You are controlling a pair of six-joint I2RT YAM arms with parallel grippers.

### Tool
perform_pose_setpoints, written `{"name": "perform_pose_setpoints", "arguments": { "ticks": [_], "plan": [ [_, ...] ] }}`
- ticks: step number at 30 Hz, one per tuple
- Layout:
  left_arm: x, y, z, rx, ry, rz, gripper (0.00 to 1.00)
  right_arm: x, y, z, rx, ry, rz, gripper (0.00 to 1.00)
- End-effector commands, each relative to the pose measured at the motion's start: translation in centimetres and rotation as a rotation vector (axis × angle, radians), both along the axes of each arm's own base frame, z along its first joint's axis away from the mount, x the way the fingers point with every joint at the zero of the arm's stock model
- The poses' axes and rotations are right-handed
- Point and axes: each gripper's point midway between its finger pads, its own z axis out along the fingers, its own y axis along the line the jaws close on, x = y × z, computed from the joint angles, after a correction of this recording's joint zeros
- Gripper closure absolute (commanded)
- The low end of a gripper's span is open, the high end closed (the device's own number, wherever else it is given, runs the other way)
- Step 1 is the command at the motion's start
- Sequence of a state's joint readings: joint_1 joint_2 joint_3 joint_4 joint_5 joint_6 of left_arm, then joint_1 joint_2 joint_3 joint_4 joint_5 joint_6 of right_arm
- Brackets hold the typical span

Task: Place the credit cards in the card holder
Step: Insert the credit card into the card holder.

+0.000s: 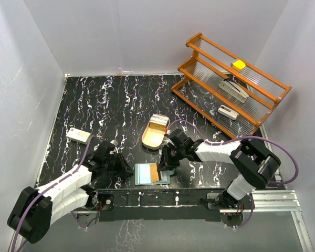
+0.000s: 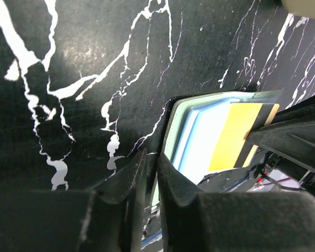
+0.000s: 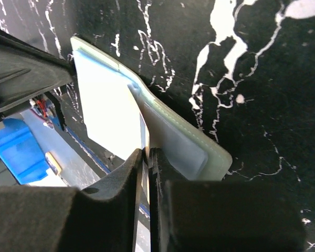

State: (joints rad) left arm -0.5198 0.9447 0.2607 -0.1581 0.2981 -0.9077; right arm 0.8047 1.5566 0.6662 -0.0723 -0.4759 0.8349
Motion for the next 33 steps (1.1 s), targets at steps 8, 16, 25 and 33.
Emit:
{"name": "perform_pose_setpoints", "arguments": {
  "ticks": [8, 16, 25, 33],
  "plan": [
    [-1.7, -1.2, 1.4, -0.130, 0.100, 0.072, 0.71, 0.9, -1.4, -0.9, -0.078, -0.075, -0.042, 0.87],
    [-2.6, -1.5, 0.6, -0.186, 0.134, 0.098, 0.82, 1.0, -0.9, -0.5, -0.040, -0.069, -0.068, 0.87],
    [-3.0, -1.5, -0.3, -0.195, 0.136, 0.093, 0.87, 0.5, -0.3, -0.7, -0.027, -0.045, -0.065, 0.86],
    [-3.1, -1.3, -0.4, -0.194, 0.133, 0.100, 0.97, 0.6, 0.2, -0.6, -0.019, -0.039, -0.078, 0.86]
  ]
}}
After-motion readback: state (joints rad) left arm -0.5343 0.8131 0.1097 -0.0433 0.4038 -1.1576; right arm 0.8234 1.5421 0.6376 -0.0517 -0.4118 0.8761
